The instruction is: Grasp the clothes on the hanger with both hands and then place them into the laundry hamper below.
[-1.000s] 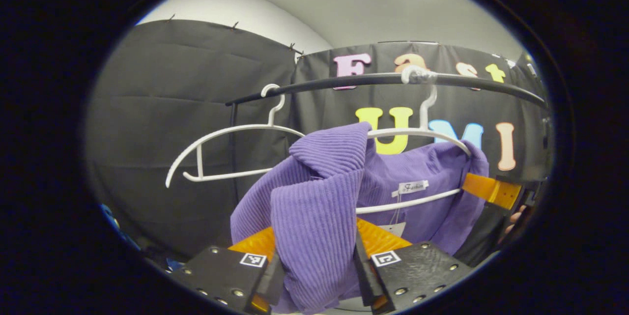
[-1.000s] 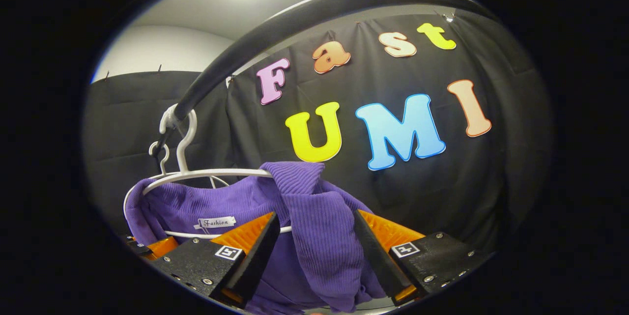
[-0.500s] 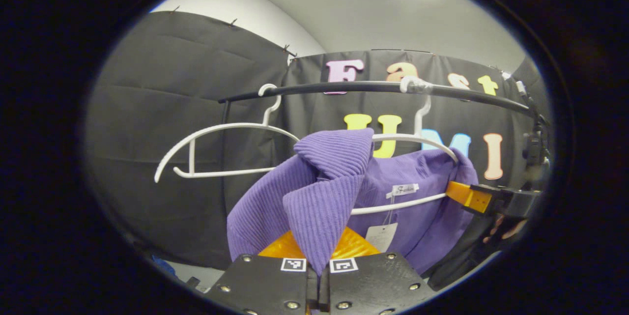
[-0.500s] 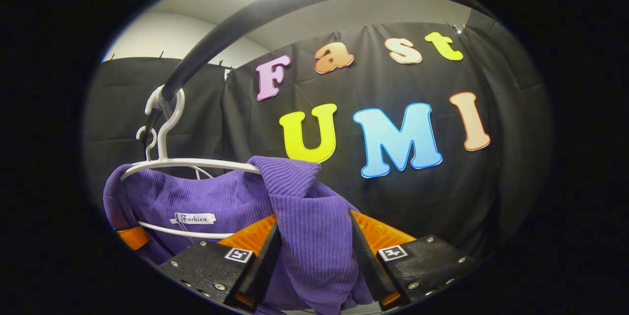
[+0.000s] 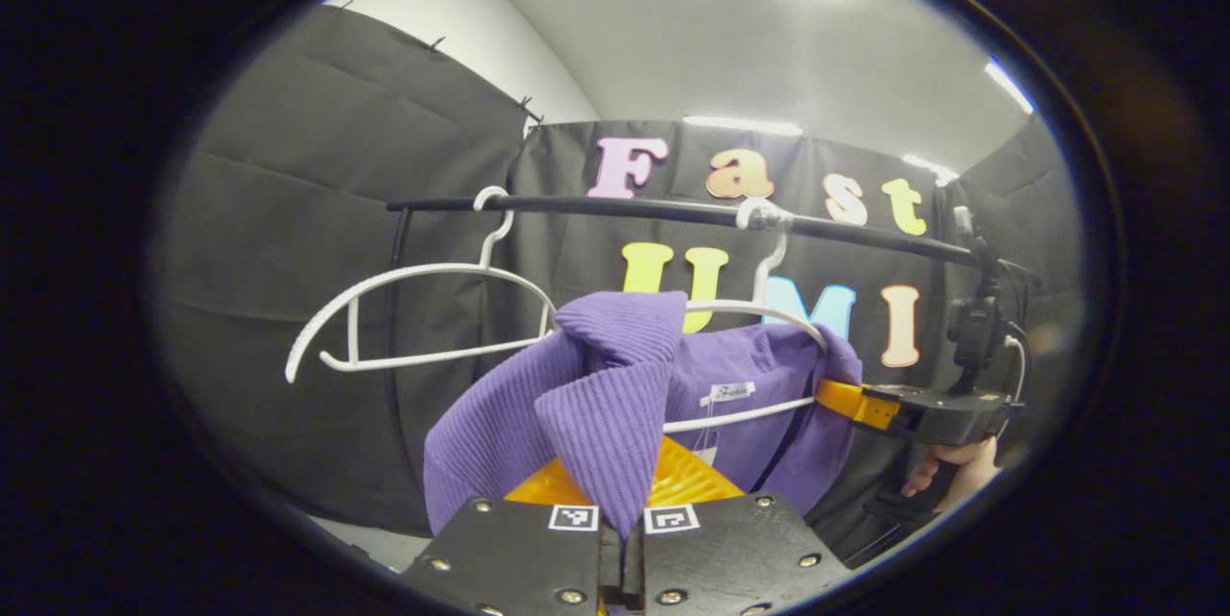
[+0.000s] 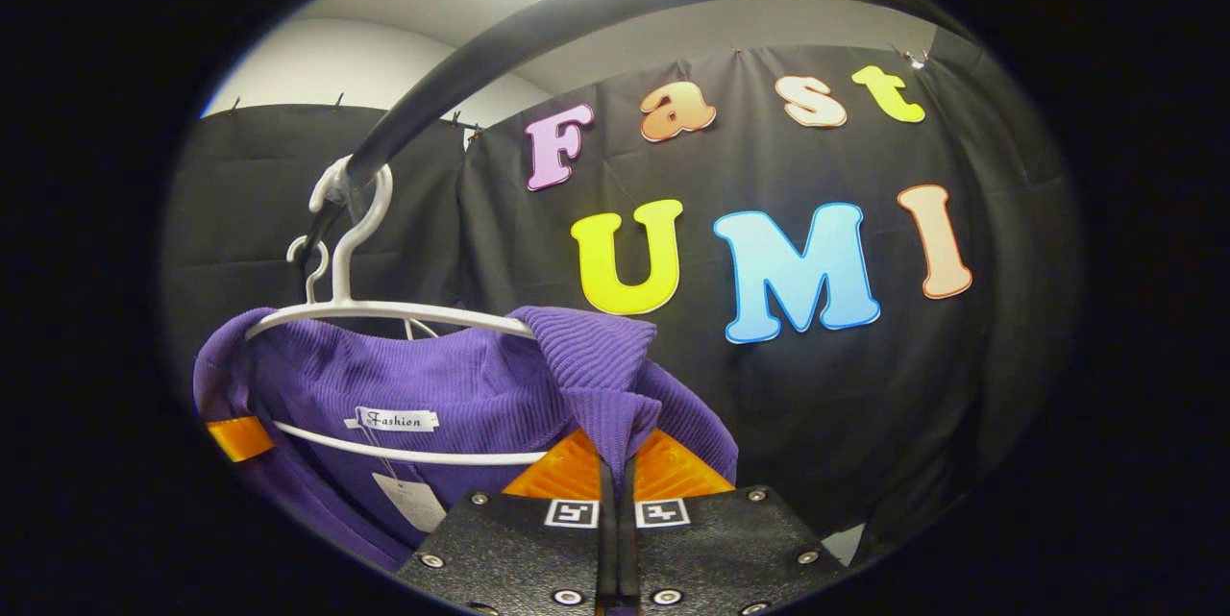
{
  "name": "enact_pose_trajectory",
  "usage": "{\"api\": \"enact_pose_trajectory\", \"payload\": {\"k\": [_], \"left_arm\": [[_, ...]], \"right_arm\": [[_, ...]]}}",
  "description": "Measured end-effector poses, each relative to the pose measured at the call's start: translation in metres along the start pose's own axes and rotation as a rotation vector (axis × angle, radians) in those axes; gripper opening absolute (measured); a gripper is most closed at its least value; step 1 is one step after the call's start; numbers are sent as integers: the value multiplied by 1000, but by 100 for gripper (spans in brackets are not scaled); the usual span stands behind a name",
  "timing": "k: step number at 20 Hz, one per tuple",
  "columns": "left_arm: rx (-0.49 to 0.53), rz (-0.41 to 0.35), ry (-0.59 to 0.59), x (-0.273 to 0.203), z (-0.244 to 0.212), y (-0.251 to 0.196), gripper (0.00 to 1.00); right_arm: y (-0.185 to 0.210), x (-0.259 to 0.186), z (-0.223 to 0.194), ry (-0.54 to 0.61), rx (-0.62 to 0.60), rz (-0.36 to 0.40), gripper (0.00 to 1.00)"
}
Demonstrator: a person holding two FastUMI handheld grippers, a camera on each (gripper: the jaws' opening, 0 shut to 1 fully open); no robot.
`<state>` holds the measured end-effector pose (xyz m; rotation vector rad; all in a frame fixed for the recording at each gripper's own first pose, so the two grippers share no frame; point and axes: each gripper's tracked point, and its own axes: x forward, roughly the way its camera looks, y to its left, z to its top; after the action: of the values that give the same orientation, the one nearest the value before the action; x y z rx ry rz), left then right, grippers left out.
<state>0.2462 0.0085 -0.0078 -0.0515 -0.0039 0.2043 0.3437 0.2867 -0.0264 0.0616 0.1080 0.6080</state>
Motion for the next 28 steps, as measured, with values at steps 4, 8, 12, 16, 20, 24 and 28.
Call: {"api": "enact_pose_trajectory", "payload": {"k": [4,8,12,16,20,24,28], "left_arm": [[17,-12,-11,-13,16,11,2],[-23,-9,-32,-28,32,27,2],[-75,44,-61,-43,56,64,7],[-128,85,-73,-45,59,101,7],[-89,77,-84,-39,66,114,2],[-38,61,-82,-30,69,130,2],[-31,32,-71,-20,66,140,2]], "right_arm": [[-15,-12,7,-19,-4,-52,0],[-28,-17,19,-60,-66,-106,0],[-42,-18,28,-95,-95,-143,0],[-43,-16,29,-105,-116,-150,0],[-43,-8,31,-110,-162,-155,0],[-41,-8,32,-115,-156,-156,0],[-38,-7,27,-107,-155,-154,0]]}}
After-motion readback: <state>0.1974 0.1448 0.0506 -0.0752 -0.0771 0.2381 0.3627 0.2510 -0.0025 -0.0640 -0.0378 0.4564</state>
